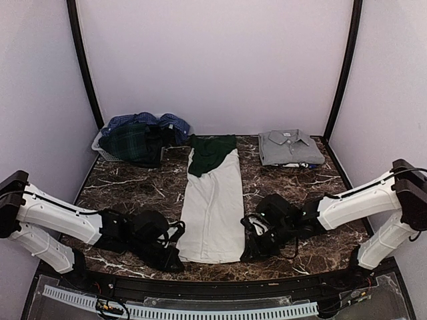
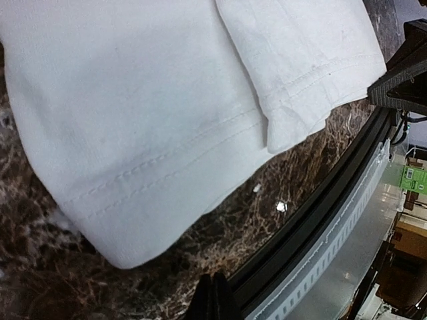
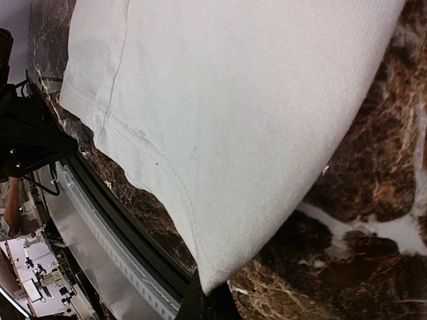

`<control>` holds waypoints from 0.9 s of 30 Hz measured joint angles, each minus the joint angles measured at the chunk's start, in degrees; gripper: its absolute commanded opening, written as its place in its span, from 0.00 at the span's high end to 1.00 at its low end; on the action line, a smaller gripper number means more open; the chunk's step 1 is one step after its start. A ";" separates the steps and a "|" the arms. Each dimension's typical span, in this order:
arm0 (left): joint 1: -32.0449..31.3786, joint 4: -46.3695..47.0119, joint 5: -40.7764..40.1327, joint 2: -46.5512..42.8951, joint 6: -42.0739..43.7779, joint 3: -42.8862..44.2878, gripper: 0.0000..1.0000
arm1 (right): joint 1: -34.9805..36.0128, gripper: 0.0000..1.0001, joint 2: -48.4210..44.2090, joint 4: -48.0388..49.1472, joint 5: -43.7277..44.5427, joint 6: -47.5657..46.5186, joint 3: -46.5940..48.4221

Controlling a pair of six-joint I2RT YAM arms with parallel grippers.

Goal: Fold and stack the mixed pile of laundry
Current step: Pick up the rectangle-folded T-shirt from the center of the board.

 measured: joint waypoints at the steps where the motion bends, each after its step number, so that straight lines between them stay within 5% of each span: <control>1: -1.11 -0.50 -0.28 -0.74 -0.61 -0.09 0.97 | 0.85 1.00 -0.90 -0.11 0.00 0.46 -0.50; 4: -3.13 -2.25 -1.92 -3.89 -2.60 -0.81 0.73 | 2.47 1.00 -2.93 -0.57 0.02 1.53 -1.62; 8: -3.37 -5.22 -6.75 -9.64 -5.18 -2.32 0.57 | 2.71 1.00 -3.37 -1.31 0.90 1.95 -2.16; 18: -3.15 -5.11 -12.24 -6.45 -7.30 -2.60 0.53 | 2.71 1.00 -3.37 -1.33 1.42 2.62 -3.08; 27: -2.89 5.57 -11.21 0.79 -7.72 -0.81 0.57 | 2.71 1.00 -3.37 -1.29 1.44 2.95 -3.23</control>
